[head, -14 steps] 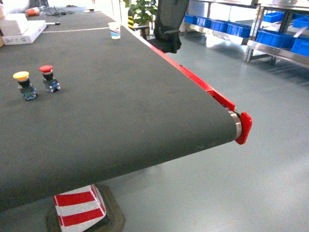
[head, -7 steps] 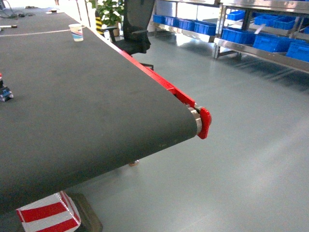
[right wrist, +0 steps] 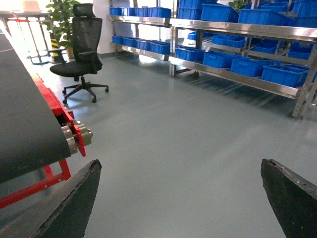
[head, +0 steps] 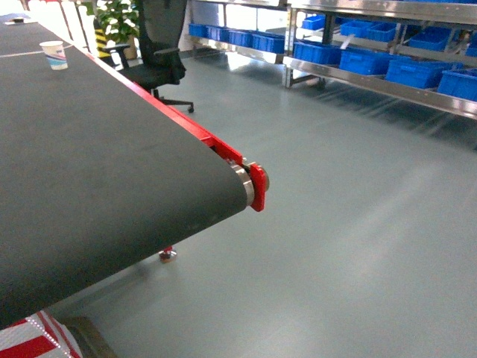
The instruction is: Pick blue part to blue bin on bottom shelf
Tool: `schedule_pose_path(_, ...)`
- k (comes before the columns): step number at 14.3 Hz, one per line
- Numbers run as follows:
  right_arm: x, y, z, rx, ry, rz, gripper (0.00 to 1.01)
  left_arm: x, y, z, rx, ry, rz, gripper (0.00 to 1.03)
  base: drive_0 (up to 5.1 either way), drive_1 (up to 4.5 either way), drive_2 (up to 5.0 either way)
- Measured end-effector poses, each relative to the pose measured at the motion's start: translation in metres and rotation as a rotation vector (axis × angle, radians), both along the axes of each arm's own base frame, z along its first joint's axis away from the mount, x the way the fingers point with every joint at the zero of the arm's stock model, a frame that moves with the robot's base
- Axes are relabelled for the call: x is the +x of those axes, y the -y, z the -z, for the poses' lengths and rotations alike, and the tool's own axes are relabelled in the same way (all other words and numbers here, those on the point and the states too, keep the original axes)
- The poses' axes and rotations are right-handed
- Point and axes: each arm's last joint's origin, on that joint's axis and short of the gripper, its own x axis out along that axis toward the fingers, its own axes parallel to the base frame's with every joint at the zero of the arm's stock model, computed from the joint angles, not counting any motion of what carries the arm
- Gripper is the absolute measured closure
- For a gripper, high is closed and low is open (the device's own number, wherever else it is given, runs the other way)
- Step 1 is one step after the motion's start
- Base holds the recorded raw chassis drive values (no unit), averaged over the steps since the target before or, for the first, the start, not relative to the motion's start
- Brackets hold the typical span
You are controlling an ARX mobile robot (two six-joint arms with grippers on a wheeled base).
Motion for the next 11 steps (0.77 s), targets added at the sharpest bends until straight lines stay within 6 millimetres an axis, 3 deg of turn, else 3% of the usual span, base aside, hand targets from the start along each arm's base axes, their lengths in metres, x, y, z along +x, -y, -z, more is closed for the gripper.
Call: schedule_pose_path(11,0.0000,0.0000,0.0000,0.000,0.000,0.000,0.03,0.0000,0.0000,0.0000,0.000,0.000,0.000,0.58,-1.6,-1.59,-1.6)
